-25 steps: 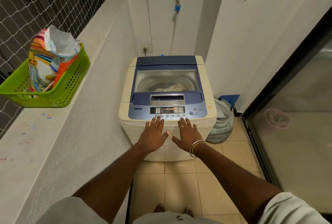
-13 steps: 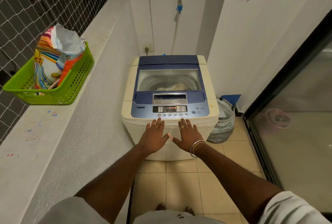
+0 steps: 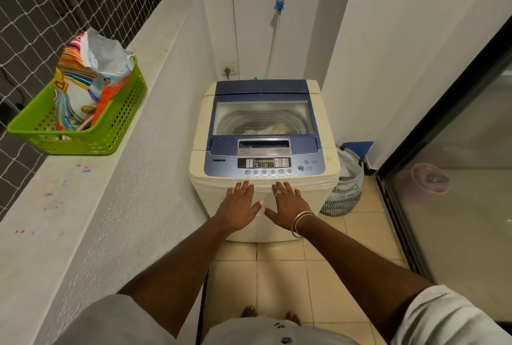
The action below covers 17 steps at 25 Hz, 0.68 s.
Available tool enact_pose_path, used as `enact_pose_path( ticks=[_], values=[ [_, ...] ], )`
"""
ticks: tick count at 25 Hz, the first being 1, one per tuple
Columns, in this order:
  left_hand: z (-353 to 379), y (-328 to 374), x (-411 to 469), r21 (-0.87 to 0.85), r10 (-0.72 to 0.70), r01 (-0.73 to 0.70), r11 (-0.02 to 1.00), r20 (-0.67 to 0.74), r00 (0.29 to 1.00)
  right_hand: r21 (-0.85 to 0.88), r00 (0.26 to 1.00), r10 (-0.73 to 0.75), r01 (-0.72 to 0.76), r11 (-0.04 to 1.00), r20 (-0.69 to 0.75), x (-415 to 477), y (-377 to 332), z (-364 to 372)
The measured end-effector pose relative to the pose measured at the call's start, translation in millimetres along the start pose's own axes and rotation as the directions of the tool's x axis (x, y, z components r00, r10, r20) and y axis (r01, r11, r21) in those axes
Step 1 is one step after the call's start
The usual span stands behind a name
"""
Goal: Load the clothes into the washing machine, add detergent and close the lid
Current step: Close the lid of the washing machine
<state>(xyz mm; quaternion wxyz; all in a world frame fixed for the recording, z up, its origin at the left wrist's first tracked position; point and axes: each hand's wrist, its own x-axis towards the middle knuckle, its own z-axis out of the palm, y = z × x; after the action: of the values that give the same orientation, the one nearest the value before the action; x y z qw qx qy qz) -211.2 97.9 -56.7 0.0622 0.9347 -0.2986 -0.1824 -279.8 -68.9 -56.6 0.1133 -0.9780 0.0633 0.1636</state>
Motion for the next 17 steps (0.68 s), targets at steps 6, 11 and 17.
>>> enact_pose_path(
  ticks=[6, 11, 17],
  values=[
    [-2, -9, -2, -0.011, -0.01, 0.01, 1.0, -0.011, 1.0, -0.003, 0.997, -0.045, 0.045, 0.999, 0.064, 11, -15, -3],
    [-14, -22, 4, 0.022, -0.042, 0.044, 0.999, -0.083, 0.996, 0.042, 0.995, -0.056, 0.053, 0.998, 0.088, 34, -42, -16],
    [-17, -38, 13, 0.066, -0.072, 0.077, 0.995, -0.079, 0.994, 0.043, 0.988, 0.012, -0.019, 0.999, 0.157, 60, -53, -18]
  ],
)
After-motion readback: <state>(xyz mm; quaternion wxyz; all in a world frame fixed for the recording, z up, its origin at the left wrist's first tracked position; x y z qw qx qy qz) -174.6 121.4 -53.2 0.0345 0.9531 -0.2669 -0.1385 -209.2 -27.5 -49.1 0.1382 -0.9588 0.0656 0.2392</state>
